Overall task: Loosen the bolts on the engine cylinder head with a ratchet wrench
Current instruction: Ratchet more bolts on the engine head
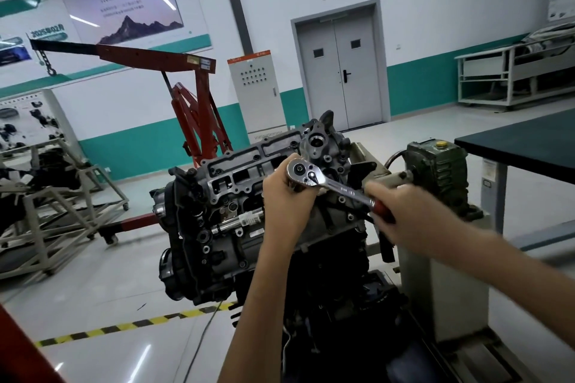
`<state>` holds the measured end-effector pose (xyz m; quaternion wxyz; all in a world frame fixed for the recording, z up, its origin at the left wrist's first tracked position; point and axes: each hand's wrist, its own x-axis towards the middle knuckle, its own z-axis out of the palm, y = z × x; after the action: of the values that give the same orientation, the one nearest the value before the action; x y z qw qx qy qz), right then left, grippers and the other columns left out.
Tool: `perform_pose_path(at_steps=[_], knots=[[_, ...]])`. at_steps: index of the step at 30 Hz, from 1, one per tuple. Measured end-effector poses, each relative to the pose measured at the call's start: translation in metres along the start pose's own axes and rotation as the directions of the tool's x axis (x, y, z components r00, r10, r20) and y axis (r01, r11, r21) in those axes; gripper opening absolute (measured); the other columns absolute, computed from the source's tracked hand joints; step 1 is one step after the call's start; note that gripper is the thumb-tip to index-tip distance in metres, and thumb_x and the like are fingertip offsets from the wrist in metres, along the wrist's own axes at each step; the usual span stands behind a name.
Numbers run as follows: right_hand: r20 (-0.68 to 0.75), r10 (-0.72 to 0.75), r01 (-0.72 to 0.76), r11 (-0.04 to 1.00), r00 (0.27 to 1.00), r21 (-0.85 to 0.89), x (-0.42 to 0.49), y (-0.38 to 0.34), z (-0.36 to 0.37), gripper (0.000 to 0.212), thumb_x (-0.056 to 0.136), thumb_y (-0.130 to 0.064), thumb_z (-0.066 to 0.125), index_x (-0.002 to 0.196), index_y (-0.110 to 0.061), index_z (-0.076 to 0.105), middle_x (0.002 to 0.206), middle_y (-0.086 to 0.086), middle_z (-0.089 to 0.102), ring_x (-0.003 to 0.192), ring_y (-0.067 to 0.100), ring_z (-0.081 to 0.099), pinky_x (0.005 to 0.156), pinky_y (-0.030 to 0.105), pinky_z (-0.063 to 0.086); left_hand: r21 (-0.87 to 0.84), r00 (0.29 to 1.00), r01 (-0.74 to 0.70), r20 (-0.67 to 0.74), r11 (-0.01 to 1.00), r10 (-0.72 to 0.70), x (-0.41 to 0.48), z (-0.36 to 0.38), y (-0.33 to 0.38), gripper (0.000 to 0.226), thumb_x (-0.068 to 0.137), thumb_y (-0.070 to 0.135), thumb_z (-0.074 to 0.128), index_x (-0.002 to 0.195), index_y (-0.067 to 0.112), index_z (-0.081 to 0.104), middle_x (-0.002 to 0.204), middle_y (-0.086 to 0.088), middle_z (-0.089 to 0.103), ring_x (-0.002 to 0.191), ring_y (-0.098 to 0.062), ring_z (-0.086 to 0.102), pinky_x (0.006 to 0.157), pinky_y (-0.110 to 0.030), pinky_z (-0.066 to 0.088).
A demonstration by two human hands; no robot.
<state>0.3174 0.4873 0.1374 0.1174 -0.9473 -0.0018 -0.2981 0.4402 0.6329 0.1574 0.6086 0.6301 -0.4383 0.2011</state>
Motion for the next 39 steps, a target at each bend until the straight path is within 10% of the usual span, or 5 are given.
perform_pose_path(at_steps=[8,20,30,39], knots=[[-0.147,0.245,-0.109,0.788,0.958,0.606,-0.029,-0.091,0.076,0.026,0.077,-0.005,0.058,0.082,-0.027,0.045,0.054,-0.002,0.049,0.049,0.011,0.052,0.041,0.013,0.038,-0.144,0.992,0.073,-0.090,0.987,-0.087,0.001,0.019,0.001,0.046,0.081,-0.013,0.057,0.060,0.023,0.037,0.056,0.014,0.034,0.055,-0.005,0.029,0.052,-0.022,0.028],[-0.017,-0.121,0.116,0.977,0.992,-0.181,0.017,0.018,-0.030,0.019,0.081,-0.011,0.059,0.099,-0.015,0.055,0.063,-0.014,0.048,0.052,0.007,0.051,0.052,0.021,0.045,0.013,1.000,0.019,-0.007,1.000,-0.019,0.003,0.005,0.000,0.039,0.079,-0.006,0.064,0.058,0.019,0.045,0.053,0.012,0.045,0.052,-0.002,0.034,0.051,-0.018,0.030],[-0.141,0.252,-0.121,0.794,0.957,0.595,-0.032,-0.095,0.076,0.022,0.077,-0.008,0.060,0.086,-0.023,0.045,0.052,-0.011,0.046,0.048,0.001,0.053,0.042,0.005,0.033,-0.104,0.992,0.040,-0.112,0.994,-0.052,-0.002,0.015,0.001,0.035,0.085,-0.008,0.058,0.063,0.011,0.039,0.059,0.004,0.035,0.055,-0.003,0.029,0.053,-0.017,0.030],[0.018,-0.112,0.113,0.987,0.994,-0.111,0.009,0.010,-0.026,0.015,0.081,-0.009,0.058,0.094,-0.015,0.055,0.055,-0.018,0.039,0.045,-0.007,0.045,0.041,0.013,0.039,-0.018,0.995,0.091,0.040,0.996,-0.091,0.005,-0.001,0.004,0.044,0.079,-0.008,0.060,0.056,0.026,0.044,0.051,0.014,0.045,0.050,-0.002,0.036,0.051,-0.013,0.031]])
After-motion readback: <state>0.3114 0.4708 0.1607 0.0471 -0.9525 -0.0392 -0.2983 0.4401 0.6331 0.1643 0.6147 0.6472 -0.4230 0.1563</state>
